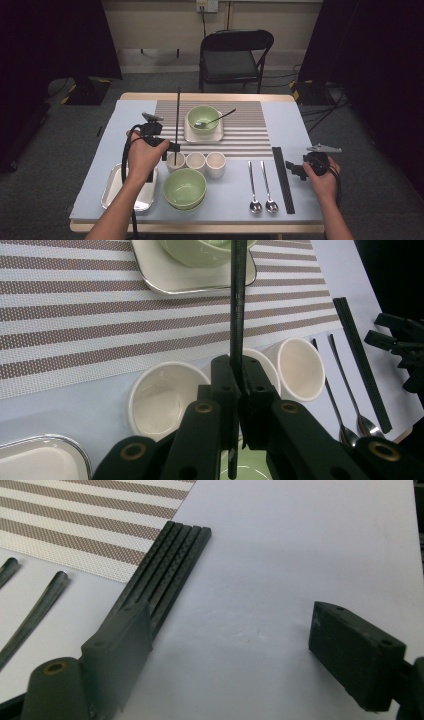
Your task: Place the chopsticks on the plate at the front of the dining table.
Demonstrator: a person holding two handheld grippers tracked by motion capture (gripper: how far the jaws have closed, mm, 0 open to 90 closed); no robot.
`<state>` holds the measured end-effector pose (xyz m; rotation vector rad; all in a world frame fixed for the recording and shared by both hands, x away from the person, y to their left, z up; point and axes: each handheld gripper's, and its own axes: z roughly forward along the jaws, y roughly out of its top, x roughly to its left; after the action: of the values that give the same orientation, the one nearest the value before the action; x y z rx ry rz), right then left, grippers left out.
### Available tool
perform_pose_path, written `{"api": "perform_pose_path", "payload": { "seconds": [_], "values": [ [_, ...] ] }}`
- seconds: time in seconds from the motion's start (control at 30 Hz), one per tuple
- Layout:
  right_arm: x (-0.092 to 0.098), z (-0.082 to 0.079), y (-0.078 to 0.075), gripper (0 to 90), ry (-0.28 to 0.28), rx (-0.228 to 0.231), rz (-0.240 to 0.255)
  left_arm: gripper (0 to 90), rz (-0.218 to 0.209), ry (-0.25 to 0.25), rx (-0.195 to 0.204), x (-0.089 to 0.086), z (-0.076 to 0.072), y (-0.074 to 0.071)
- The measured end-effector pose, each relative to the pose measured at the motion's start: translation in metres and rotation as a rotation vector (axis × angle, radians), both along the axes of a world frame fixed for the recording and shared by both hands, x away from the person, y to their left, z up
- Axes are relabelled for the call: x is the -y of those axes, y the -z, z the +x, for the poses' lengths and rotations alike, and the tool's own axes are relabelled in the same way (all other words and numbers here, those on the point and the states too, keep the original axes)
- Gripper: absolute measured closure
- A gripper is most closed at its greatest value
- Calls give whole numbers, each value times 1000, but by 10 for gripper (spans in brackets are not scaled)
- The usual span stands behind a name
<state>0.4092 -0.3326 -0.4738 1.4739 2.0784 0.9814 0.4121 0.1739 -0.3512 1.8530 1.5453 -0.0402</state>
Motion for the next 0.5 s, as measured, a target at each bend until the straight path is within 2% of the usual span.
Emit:
{"api": "perform_pose_path", "payload": {
  "seconds": [0.17,0.33,0.5],
  "values": [
    [1,-1,1,161,-6,-1,-16,868,-1,0,1,2,1,0],
    [-2,-1,2,162,-14,5,-58,867,5,1,-2,2,1,0],
    [-3,-1,2,158,-15,0,-65,867,1,-2,0,-1,2,0]
  ]
}}
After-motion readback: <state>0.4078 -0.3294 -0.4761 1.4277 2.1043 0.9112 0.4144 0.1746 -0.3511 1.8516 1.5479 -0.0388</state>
